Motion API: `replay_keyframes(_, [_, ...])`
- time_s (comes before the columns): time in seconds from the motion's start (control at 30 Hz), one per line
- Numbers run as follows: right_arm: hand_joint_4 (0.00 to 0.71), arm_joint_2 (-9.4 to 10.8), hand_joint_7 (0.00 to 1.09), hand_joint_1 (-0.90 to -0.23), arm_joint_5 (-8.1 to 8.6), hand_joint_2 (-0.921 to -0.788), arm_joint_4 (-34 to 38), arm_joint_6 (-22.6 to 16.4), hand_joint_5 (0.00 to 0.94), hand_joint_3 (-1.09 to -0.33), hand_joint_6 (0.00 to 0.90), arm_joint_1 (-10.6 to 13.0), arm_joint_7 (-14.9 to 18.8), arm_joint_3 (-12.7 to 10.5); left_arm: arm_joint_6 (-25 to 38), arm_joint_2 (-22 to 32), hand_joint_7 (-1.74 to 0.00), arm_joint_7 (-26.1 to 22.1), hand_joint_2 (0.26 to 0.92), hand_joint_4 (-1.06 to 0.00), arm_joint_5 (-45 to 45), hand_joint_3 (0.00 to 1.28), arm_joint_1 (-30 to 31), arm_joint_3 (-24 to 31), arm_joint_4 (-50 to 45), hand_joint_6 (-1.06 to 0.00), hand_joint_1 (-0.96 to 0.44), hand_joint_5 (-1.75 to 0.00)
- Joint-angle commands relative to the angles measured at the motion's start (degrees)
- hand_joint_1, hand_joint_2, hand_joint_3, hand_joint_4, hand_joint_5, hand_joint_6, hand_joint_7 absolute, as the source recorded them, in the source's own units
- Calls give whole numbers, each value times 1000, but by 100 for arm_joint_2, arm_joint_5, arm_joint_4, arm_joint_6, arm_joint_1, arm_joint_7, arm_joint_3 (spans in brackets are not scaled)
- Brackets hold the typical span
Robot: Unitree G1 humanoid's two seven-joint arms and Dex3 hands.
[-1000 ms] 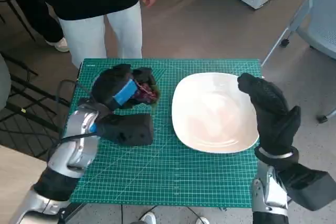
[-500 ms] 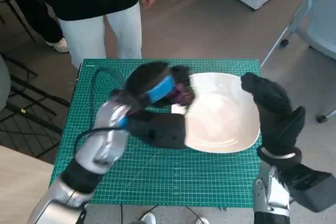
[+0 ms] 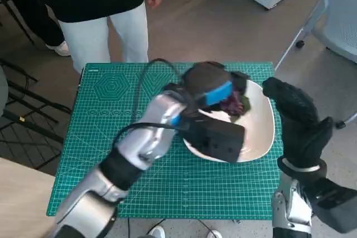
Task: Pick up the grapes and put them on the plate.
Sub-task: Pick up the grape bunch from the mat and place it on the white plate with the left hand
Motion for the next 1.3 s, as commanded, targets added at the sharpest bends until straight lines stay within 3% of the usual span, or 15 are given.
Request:
replay_keyframes(0.03, [355,55,307,-447,-50,-921,-47,-3,0,-537,195,163,-110,-22,-101,-162,-1063,20,920,-587,-61,145,-344,-20,349,-587,3,-1421])
replay_keyframes(0.53, [339,120,382,-432,-216,-921,-227,-6,1,-563,143,252,-411,-12,-283,-331,-1027,149,920,-464,-189,204,-477,-31,945,-592,5,-1581])
replay_keyframes(0.93, [341,169,412,-425,-255,-921,-181,-23,2,-570,128,229,-473,7,-384,-309,-1061,139,920,-498,-210,197,-489,-46,1156,-568,4,-1537])
replay_keyframes(1.03, [343,175,416,-426,-240,-921,-152,-40,3,-569,126,218,-447,15,-416,-303,-1152,93,920,-491,-266,214,-470,-16,1159,-507,21,-1474])
replay_keyframes(1.07, [344,176,418,-427,-231,-921,-138,-49,3,-568,125,212,-434,17,-421,-311,-1088,62,920,-488,-308,221,-461,6,1168,-476,64,-1451])
replay_keyframes(1.17, [344,173,420,-426,-221,-921,-97,-71,3,-568,121,197,-416,19,-399,-361,-511,-46,911,-504,-480,239,-443,102,1227,-388,250,-1433])
replay_keyframes(1.23, [344,170,421,-426,-220,-921,-80,-81,3,-568,119,191,-414,21,-354,-395,-262,-111,900,-509,-593,242,-432,158,1267,-324,289,-1383])
replay_keyframes(1.3, [344,170,423,-426,-215,-921,-73,-85,3,-568,117,187,-409,26,-308,-413,-135,-127,886,-467,-644,196,-414,176,1286,-251,186,-1043])
